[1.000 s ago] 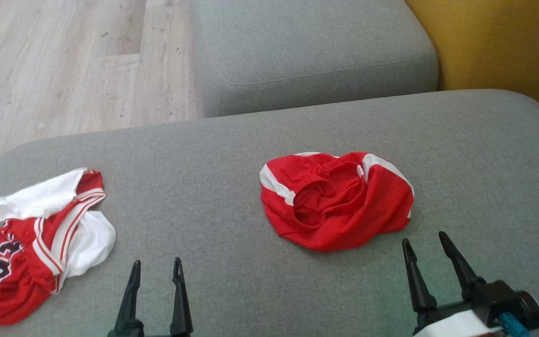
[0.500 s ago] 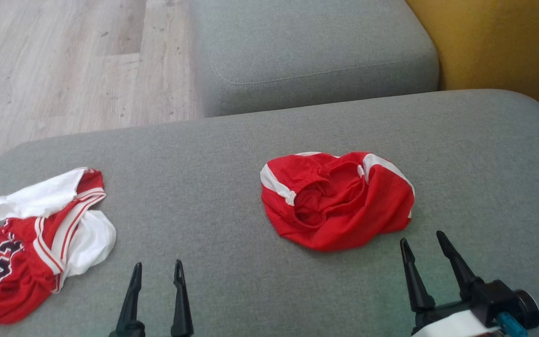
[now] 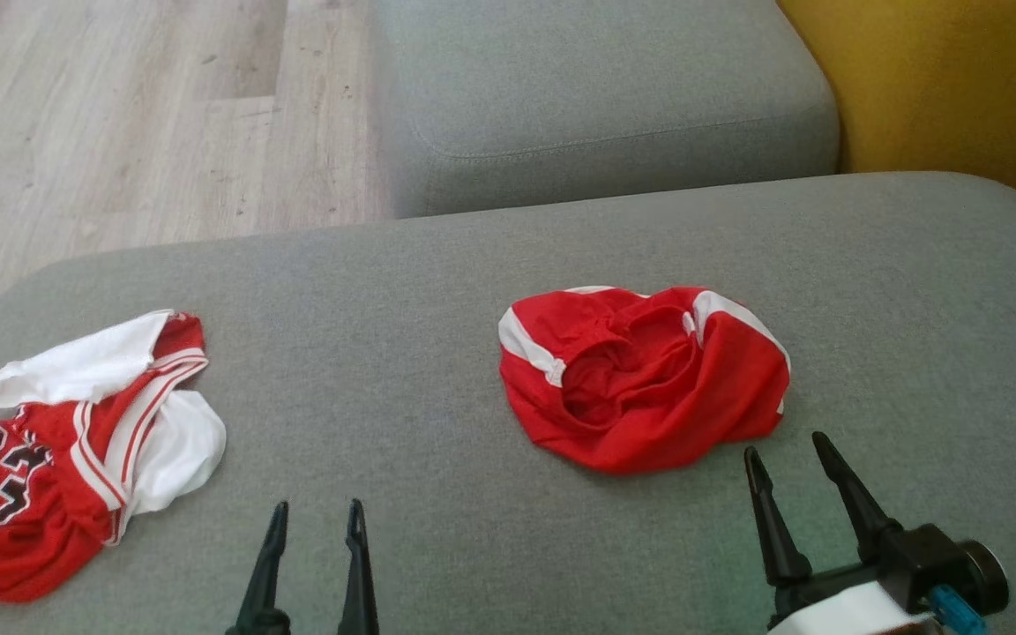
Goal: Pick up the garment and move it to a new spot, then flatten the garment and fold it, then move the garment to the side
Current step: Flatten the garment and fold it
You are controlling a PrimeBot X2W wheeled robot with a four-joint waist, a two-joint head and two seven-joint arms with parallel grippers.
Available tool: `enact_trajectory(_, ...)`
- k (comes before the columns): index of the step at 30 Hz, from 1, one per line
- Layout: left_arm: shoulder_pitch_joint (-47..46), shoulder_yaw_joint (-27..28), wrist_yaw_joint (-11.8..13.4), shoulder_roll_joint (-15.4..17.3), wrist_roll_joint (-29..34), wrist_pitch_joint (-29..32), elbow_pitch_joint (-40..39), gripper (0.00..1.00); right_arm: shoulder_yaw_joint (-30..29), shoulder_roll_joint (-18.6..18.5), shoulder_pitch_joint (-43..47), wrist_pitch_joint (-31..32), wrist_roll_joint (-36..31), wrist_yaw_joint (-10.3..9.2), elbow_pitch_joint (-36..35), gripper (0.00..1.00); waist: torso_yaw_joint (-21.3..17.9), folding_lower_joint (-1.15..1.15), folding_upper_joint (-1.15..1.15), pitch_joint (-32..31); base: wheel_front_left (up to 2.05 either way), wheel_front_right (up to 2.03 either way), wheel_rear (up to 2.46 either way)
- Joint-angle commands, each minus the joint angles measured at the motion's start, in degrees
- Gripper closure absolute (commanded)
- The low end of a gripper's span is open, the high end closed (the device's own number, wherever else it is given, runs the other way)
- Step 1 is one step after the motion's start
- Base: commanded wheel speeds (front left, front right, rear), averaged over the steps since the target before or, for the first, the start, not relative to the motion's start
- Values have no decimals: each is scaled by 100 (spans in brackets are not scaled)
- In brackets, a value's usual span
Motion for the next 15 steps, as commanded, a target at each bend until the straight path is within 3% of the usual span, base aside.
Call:
enact_trajectory(1,-153,149,-37,-18,-59,-46,-123,0,153,-27,-321,-22,-37,-4,-185,0,-24,0,0,8,0,0,0)
enact_trajectory(9,-652,-78,-581,-18,-890,-46,345,0,215,-27,-391,-22,-85,-4,-173,0,-297,0,0,209,0,0,0)
enact_trajectory(15,-1888,-989,-1106,-18,-1830,-46,1020,0,299,-43,-639,-22,-138,-4,-184,0,-861,0,0,597,0,0,0)
